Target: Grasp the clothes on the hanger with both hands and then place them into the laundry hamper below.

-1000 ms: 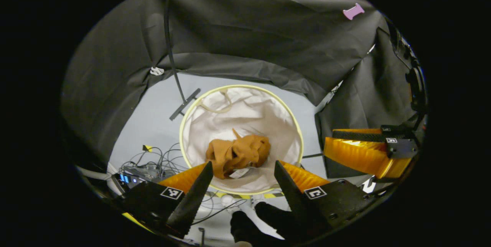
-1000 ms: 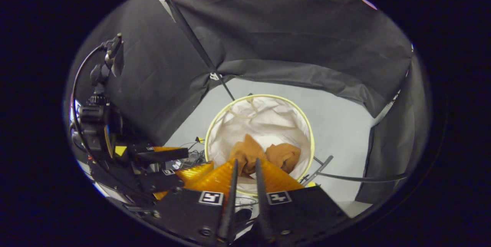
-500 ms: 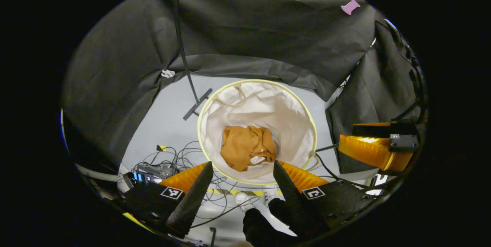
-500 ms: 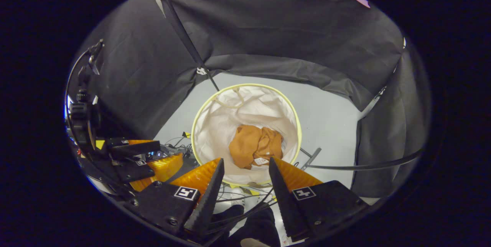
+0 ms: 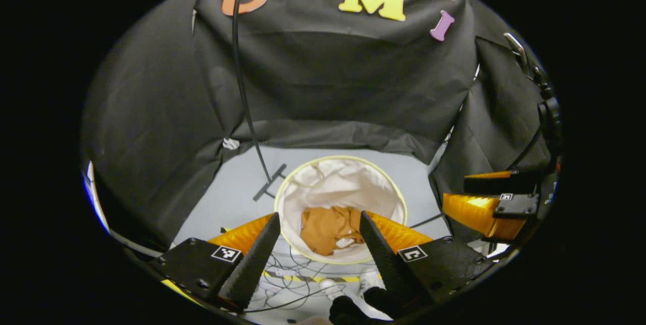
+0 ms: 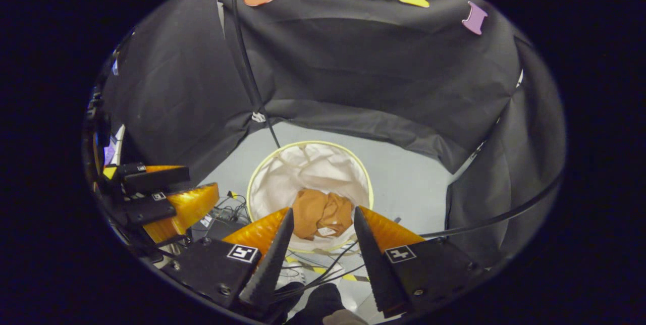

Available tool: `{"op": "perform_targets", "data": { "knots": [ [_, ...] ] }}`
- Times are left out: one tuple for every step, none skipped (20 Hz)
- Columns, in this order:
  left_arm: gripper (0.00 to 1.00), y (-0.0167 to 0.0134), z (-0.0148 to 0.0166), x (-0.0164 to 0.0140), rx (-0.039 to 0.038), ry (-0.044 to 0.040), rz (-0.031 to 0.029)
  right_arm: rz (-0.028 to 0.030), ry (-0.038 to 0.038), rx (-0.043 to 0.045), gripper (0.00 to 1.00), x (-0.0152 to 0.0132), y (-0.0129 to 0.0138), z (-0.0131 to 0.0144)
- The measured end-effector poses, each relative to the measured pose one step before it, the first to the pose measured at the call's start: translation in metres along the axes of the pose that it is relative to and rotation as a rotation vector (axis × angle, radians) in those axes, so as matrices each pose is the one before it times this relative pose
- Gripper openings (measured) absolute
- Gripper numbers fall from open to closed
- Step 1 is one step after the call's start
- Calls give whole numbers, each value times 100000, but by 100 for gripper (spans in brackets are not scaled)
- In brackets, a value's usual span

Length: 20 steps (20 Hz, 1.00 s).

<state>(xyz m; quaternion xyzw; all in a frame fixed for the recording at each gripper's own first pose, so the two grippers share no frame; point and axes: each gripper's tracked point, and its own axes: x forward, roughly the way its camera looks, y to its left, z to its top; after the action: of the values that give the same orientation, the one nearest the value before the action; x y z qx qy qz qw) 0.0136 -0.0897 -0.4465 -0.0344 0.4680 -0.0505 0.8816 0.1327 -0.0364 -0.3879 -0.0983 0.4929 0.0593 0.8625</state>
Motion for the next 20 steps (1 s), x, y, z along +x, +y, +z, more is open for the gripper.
{"op": "perform_targets", "data": {
  "knots": [
    [97,-182,783,-1034,480,-3203,531,307,-2916,191,77,-1340,-113,637],
    [97,-243,1007,-1049,160,-3351,615,105,-2654,396,77,-1385,-38,403],
    [97,-263,1201,-1019,-100,-3140,35,291,-3665,635,77,-1444,-173,913],
    [100,-509,987,-864,-64,-3232,-362,180,-3486,341,77,-1418,-282,987],
    [100,-895,1475,-958,-496,-3904,-734,358,-4367,-109,77,-2186,-343,1069],
    [100,-904,1537,-1168,-233,-3770,-710,-542,-4566,-742,77,-1773,-750,964],
    [97,-673,1521,-1295,494,-3619,58,-250,-4946,-673,77,-1744,-683,1268],
    [97,-691,1559,-1307,1185,-4392,1112,-330,-4794,-164,77,-2042,-391,826],
    [100,-511,1406,-1325,996,-3904,932,-99,-4389,-41,77,-1759,-656,908],
    [97,-914,1396,-1436,1168,-4387,835,-896,-4454,-621,77,-2028,-792,955],
    [97,-356,975,-1620,1514,-5123,866,-1383,-5808,-1317,80,-2018,-974,1399],
    [96,-512,1397,-1587,1782,-4774,914,-1294,-5178,-1072,77,-2146,-1295,1402],
    [94,-1031,1534,-1949,1822,-4242,294,-783,-4907,-40,80,-2023,-919,1217],
    [97,-988,1392,-1675,2002,-3791,-147,144,-4555,1817,90,-2083,-524,988],
    [100,-659,1781,-1484,1704,-3011,586,-142,-3966,1959,100,-1749,-692,891],
    [99,-584,1174,-1382,1386,-2378,955,507,-3664,1889,100,-1852,-699,649],
    [98,-706,1272,-1416,1045,-2487,487,908,-3351,2244,100,-1627,-432,1060],
    [97,-555,1489,-1425,923,-2510,421,1013,-3463,1937,100,-1192,-905,626],
    [96,-549,1546,-1335,1000,-2736,544,519,-2952,1611,100,-929,-344,796],
    [96,-216,1404,-1252,511,-2618,849,189,-2342,1098,100,-890,-341,929]
  ]
}}
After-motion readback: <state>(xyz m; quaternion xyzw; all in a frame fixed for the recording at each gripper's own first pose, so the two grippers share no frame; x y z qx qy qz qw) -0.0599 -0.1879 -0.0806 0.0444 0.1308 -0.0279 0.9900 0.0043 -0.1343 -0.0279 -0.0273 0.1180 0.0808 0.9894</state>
